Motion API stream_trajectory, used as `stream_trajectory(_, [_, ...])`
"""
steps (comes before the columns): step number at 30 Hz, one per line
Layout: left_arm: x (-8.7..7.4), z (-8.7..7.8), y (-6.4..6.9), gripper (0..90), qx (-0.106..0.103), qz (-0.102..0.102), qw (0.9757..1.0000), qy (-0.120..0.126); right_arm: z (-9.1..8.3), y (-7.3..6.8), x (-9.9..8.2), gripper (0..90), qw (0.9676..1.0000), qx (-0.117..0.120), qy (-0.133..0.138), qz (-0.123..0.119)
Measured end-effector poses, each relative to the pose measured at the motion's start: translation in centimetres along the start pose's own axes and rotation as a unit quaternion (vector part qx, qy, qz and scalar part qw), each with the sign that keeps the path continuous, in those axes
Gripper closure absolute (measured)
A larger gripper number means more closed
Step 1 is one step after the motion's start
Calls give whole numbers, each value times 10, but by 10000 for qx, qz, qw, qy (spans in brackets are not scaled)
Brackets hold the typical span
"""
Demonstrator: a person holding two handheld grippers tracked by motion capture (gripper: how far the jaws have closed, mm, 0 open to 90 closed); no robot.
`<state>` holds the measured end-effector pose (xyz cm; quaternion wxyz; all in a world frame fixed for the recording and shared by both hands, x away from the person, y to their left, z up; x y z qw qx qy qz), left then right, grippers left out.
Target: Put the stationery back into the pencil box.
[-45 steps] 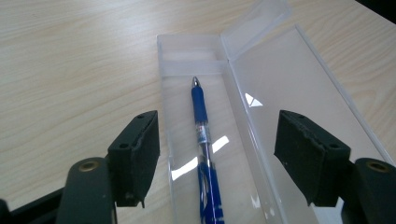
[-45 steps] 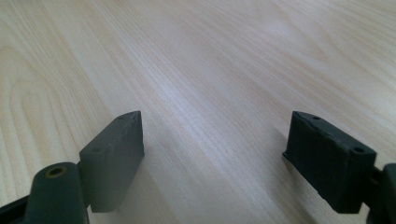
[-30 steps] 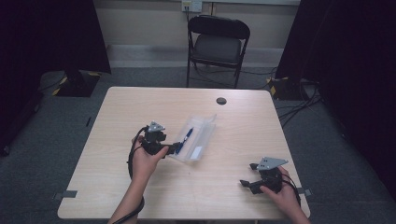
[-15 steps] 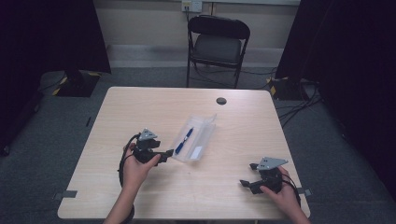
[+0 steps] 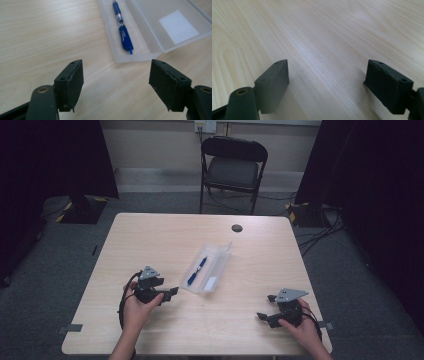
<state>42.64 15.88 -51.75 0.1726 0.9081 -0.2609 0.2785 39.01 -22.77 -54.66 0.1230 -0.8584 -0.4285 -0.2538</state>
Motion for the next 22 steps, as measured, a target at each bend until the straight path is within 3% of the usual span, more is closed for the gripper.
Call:
stream_trajectory(11, [-30, 5, -11, 268, 202, 6, 9997, -97, 0, 0, 0, 180, 10000, -1, 0, 0])
stream_trajectory(22, [-34, 7, -12, 251, 433, 157, 9988, -162, 0, 0, 0, 180, 10000, -1, 0, 1])
Point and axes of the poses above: each handheld gripper's, and its own axes: z roughly forward along the jaws, x roughly out of its top, y roughly to its right, the point moved 7 cm from there along z, roughly forward along the jaws, and after that the axes turned 15 degrees about -y, right-handed, at the moved point
